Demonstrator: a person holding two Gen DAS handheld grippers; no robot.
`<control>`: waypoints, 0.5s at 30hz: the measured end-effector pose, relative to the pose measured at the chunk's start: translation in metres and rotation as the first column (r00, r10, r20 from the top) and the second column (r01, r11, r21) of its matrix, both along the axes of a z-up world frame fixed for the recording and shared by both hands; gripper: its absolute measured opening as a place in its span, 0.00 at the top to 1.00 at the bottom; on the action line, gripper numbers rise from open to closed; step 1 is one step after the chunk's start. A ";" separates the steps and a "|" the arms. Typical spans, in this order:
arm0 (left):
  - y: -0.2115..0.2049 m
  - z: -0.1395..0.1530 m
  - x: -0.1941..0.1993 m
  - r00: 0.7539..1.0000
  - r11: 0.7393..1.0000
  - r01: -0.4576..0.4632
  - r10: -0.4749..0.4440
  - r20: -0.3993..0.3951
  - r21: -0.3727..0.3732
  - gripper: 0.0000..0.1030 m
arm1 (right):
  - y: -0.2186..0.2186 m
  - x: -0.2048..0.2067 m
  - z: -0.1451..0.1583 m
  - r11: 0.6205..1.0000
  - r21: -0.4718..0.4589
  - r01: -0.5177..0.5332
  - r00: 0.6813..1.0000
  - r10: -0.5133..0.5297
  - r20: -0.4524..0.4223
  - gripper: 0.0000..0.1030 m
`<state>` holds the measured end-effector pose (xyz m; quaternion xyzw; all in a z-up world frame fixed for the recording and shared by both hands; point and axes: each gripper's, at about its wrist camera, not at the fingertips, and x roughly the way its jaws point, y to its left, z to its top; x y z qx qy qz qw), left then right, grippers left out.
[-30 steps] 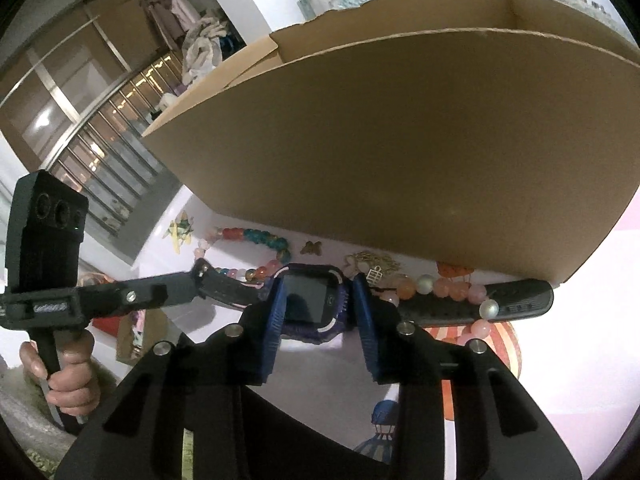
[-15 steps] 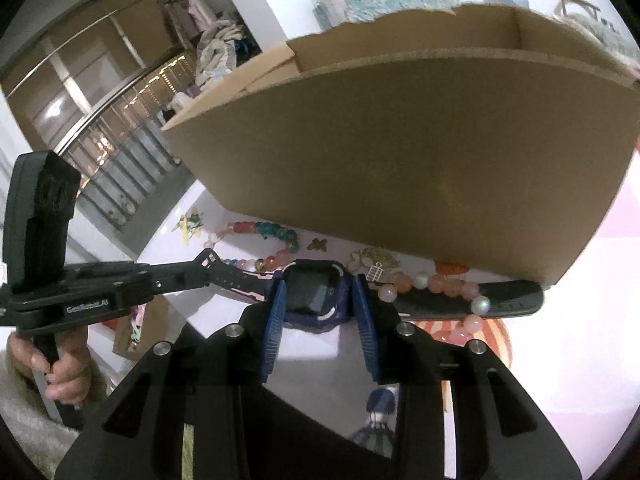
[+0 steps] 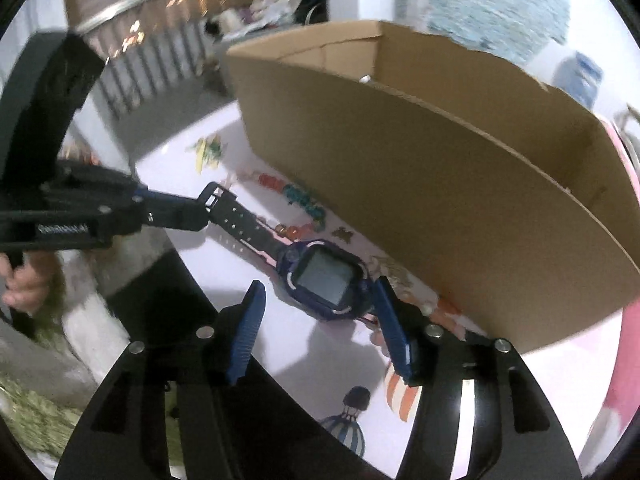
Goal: Organize jewelry
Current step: 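Lift the smartwatch with the right gripper and carry it over the box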
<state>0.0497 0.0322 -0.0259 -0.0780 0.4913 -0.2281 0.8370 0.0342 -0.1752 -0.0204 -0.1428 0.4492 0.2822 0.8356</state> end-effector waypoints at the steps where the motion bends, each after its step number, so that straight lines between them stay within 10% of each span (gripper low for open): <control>1: 0.002 -0.001 -0.001 1.000 1.000 -0.002 0.002 0.004 0.001 0.97 | 0.003 0.001 -0.002 1.000 -0.025 -0.010 1.000 0.010 -0.003 0.47; 15: 0.010 0.014 -0.002 0.996 0.996 0.071 -0.068 0.052 -0.063 0.97 | 0.021 -0.003 -0.007 0.978 -0.198 -0.057 0.997 0.065 0.033 0.47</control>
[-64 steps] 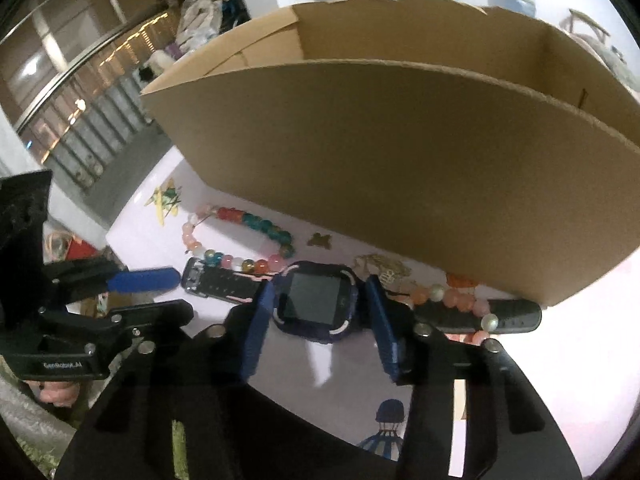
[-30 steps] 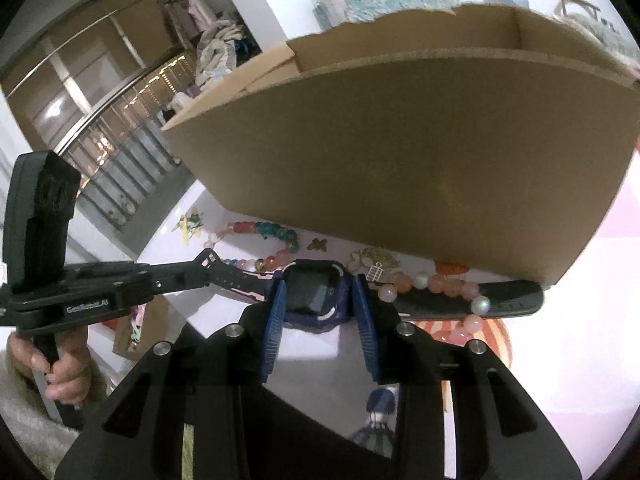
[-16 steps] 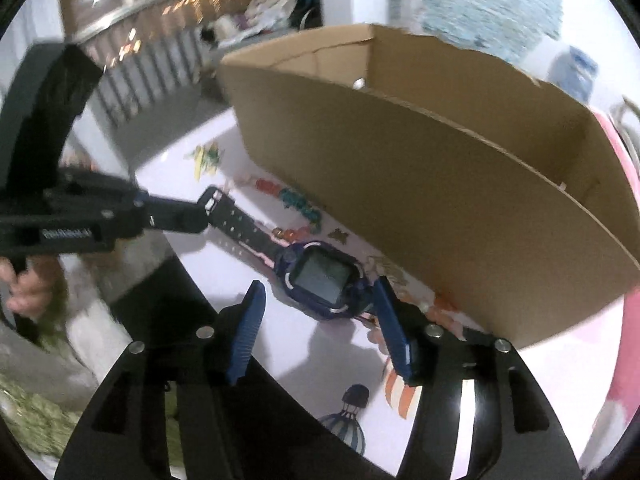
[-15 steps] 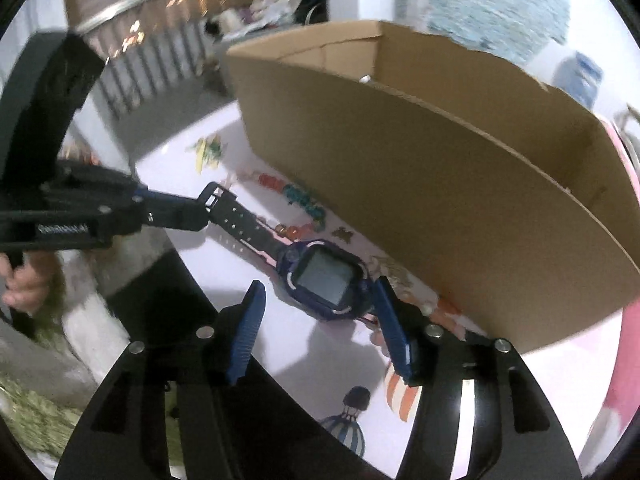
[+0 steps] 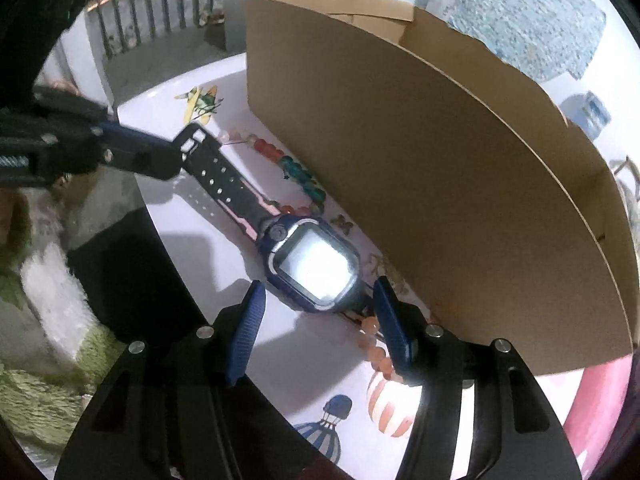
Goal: Organize jewelry
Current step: 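Lift the smartwatch with the right gripper and carry it over the box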
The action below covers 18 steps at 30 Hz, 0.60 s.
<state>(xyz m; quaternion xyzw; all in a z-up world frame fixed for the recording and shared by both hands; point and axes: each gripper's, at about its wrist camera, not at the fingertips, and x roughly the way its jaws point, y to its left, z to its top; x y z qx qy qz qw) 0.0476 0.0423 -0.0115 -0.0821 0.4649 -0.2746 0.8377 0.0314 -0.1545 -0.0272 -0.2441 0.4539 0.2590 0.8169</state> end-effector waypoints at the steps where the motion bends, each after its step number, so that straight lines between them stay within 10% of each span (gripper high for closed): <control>1: -0.001 0.004 -0.002 1.000 1.000 0.013 -0.013 0.016 -0.006 0.97 | 0.001 0.001 -0.001 1.000 -0.003 -0.004 1.000 0.004 0.003 0.47; 8: -0.009 0.026 -0.011 0.994 0.998 0.060 -0.058 0.095 -0.014 0.97 | -0.001 0.004 -0.004 0.999 0.033 0.015 0.999 -0.016 0.048 0.47; 18: -0.019 0.072 -0.008 0.980 0.997 0.071 -0.069 0.189 -0.001 0.97 | -0.036 -0.009 0.027 0.945 0.273 0.180 0.957 -0.232 0.174 0.77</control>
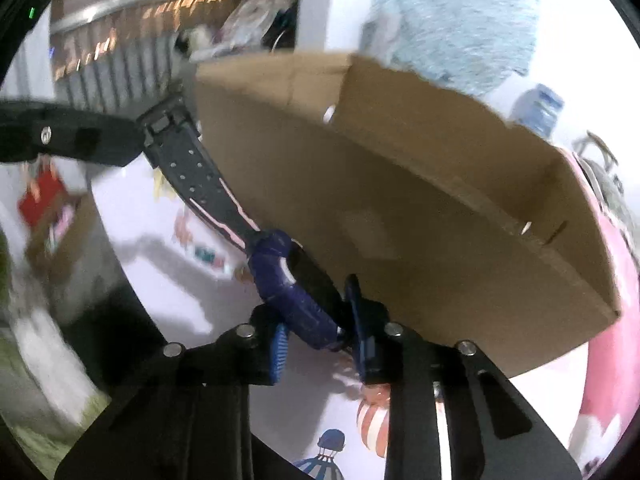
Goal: Organize jewelry
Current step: 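Lift the smartwatch with the right gripper and carry it over the box, then lower the smartwatch into the box and open the right gripper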
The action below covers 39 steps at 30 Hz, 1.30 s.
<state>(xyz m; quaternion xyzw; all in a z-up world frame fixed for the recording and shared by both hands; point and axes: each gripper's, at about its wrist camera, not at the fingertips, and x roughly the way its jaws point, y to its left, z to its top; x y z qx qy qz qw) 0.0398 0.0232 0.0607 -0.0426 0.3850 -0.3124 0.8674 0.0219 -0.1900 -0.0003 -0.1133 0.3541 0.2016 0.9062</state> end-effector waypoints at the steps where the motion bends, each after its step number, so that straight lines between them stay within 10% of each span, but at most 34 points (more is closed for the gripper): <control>1: -0.002 0.007 -0.001 1.000 1.000 0.007 -0.007 0.016 -0.006 0.97 | -0.003 0.000 0.003 1.000 0.020 0.011 1.000 -0.011 0.015 0.77; 10: -0.041 0.074 0.001 0.986 0.996 0.085 -0.084 0.147 0.006 0.98 | -0.025 -0.005 0.043 0.960 0.276 0.050 0.996 -0.068 0.058 0.85; 19: -0.063 0.127 0.031 0.969 0.988 0.152 -0.144 0.199 -0.027 0.98 | -0.062 0.030 0.083 0.826 0.562 0.045 0.998 -0.018 -0.054 0.85; 24: -0.046 0.137 0.048 0.969 0.990 0.127 -0.109 0.224 -0.067 0.98 | -0.053 0.050 0.111 0.881 0.472 0.028 0.999 -0.016 -0.029 0.85; 32: -0.005 0.103 0.120 0.993 0.995 0.007 0.005 0.118 -0.104 1.00 | -0.018 0.124 0.126 0.996 0.052 0.078 0.997 -0.077 -0.008 0.86; 39: 0.036 0.033 0.170 0.990 0.988 -0.141 0.140 -0.012 -0.058 1.00 | 0.027 0.191 0.072 0.936 -0.350 0.029 0.994 -0.062 -0.084 0.86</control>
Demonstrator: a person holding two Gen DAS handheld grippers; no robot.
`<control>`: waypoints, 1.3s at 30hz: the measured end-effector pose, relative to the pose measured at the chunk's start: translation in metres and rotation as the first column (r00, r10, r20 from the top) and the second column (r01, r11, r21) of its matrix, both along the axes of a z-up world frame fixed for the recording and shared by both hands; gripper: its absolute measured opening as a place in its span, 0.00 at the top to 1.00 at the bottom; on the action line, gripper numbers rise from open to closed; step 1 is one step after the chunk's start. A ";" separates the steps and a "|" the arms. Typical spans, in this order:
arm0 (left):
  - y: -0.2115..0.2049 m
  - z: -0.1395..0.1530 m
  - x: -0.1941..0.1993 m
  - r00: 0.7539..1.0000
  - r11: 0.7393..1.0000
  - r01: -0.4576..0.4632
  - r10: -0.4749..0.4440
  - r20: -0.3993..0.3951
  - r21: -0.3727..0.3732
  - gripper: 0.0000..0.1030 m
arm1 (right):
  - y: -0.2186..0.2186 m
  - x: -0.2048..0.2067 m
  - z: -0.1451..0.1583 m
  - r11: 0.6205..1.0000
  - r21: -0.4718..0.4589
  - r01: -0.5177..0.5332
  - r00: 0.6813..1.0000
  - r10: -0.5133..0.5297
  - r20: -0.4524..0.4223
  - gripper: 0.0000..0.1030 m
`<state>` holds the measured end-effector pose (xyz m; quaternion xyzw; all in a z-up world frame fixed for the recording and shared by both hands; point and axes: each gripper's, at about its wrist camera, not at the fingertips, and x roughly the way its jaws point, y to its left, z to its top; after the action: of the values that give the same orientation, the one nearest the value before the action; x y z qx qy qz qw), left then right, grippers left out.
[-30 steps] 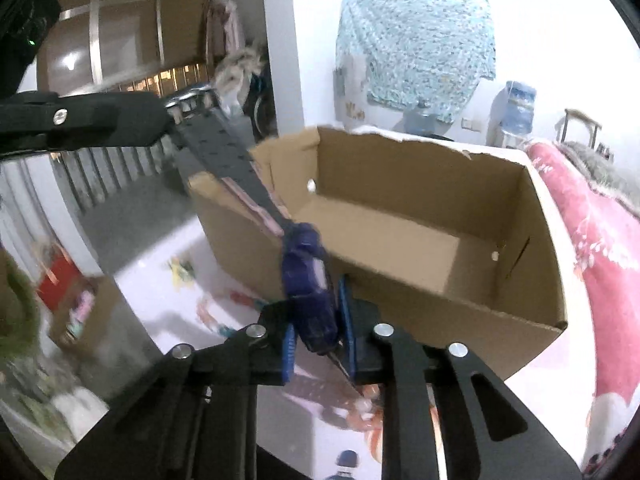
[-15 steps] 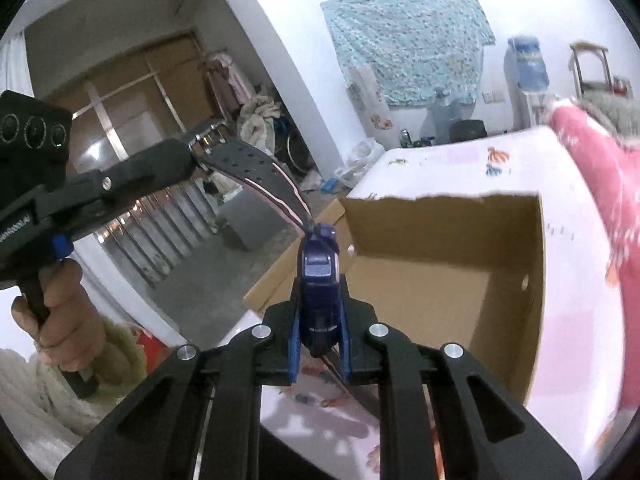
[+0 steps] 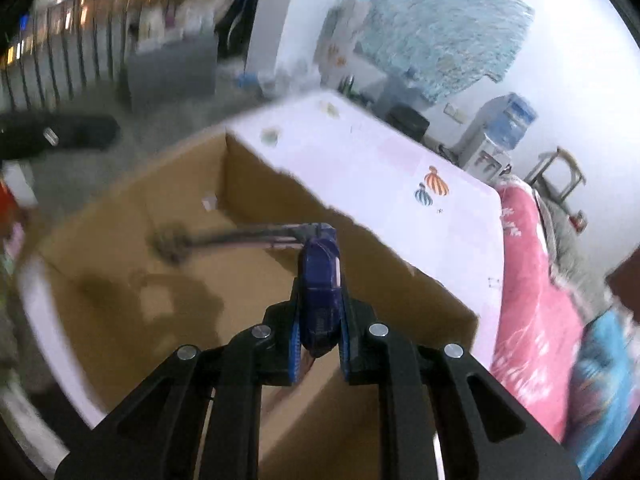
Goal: Organize jewelry
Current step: 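Lower the smartwatch into the box and open the right gripper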
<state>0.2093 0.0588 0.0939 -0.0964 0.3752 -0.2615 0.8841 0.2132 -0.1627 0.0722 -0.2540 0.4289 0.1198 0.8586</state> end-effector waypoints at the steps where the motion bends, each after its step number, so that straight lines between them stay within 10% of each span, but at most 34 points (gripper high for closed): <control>1: 0.010 -0.007 0.001 1.000 1.000 -0.012 0.011 -0.020 -0.020 1.00 | 0.005 0.005 -0.005 1.000 -0.022 -0.007 1.000 0.007 -0.018 0.86; 10: 0.060 -0.020 -0.023 0.993 0.993 -0.117 0.116 -0.011 -0.021 1.00 | 0.053 0.039 -0.054 0.959 -0.245 -0.143 0.988 0.122 -0.099 0.85; 20: 0.071 -0.030 -0.042 0.995 0.995 -0.101 0.101 0.009 0.018 0.96 | 0.015 0.035 -0.047 0.987 0.146 -0.074 0.901 0.129 -0.415 0.67; 26: 0.069 -0.041 -0.058 0.997 0.997 -0.077 0.077 -0.007 0.011 0.77 | 0.016 0.043 -0.079 0.995 0.080 -0.063 0.854 0.095 -0.511 0.55; 29: 0.072 -0.045 -0.071 0.997 0.996 -0.083 0.083 -0.005 0.010 0.74 | 0.021 0.045 -0.083 0.995 0.001 -0.100 0.867 0.088 -0.491 0.92; 32: 0.079 -0.050 -0.081 0.994 0.994 -0.106 0.106 -0.014 0.012 0.74 | 0.022 0.050 -0.077 0.979 -0.140 -0.145 0.913 0.078 -0.400 0.95; 35: 0.083 -0.057 -0.083 0.992 0.992 -0.123 0.124 -0.027 0.030 0.74 | 0.031 0.037 -0.076 0.893 -0.343 -0.291 0.941 0.202 -0.273 0.95; 39: 0.090 -0.065 -0.084 0.988 0.988 -0.144 0.146 -0.050 0.048 0.74 | 0.027 -0.002 -0.113 0.578 -0.637 -0.510 0.859 0.378 -0.345 0.91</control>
<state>0.1257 0.1492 0.0286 -0.1109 0.3964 -0.1855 0.8923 0.2110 -0.1355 -0.0412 -0.6522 0.4352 0.1786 0.5945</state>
